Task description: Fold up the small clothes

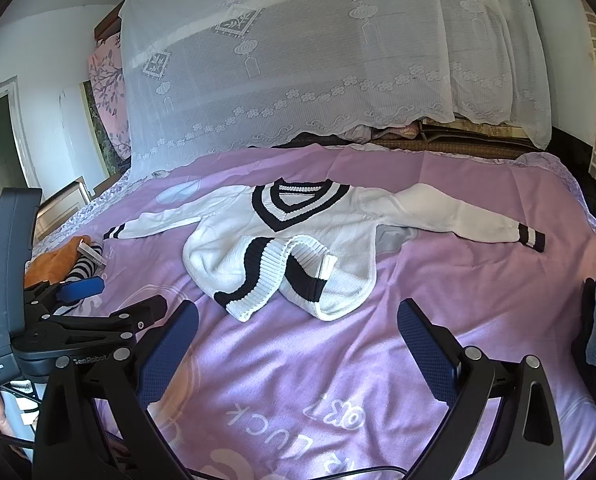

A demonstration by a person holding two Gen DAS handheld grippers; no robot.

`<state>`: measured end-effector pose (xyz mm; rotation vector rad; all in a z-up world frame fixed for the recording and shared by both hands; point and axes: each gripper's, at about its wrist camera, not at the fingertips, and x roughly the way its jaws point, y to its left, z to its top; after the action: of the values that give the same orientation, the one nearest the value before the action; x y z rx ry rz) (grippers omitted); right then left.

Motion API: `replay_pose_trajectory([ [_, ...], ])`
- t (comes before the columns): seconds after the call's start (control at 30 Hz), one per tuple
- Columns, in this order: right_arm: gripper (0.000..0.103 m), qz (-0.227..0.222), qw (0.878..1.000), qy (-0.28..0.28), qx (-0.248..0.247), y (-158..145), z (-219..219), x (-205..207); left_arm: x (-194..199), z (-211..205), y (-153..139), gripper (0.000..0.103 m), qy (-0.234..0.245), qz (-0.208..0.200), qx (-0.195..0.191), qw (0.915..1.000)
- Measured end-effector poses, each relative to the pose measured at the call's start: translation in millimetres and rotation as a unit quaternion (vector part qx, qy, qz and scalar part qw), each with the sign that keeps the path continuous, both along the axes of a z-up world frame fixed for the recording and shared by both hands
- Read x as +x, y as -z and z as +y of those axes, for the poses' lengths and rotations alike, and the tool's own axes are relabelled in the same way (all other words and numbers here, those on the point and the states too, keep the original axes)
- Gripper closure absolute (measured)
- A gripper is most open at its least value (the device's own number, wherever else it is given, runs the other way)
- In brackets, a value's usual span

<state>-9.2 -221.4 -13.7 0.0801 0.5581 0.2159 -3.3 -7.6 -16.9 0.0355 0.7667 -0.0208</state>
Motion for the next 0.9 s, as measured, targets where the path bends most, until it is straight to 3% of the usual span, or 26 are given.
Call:
replay_pose_trajectory([
  [0.37, 0.003, 0.002, 1.0, 0.0, -0.002, 1, 3, -1, 2, 1, 0, 0.004, 0.001, 0.004, 0.0, 1.0],
  [0.53, 0.003, 0.015, 1.0, 0.006, -0.004, 18, 4, 4, 10, 5, 14, 0.004, 0.021, 0.017, -0.02, 0.9994],
  [0.7, 0.003, 0.052, 0.998, 0.021, -0.006, 40, -4, 25, 34, 13, 49, 0.004, 0.027, 0.071, -0.058, 0.9955],
  [0.9, 0.003, 0.113, 0.993, 0.037, 0.013, 78, -18, 55, 59, 15, 98, 0.004, 0.02, 0.142, -0.067, 0.9873],
])
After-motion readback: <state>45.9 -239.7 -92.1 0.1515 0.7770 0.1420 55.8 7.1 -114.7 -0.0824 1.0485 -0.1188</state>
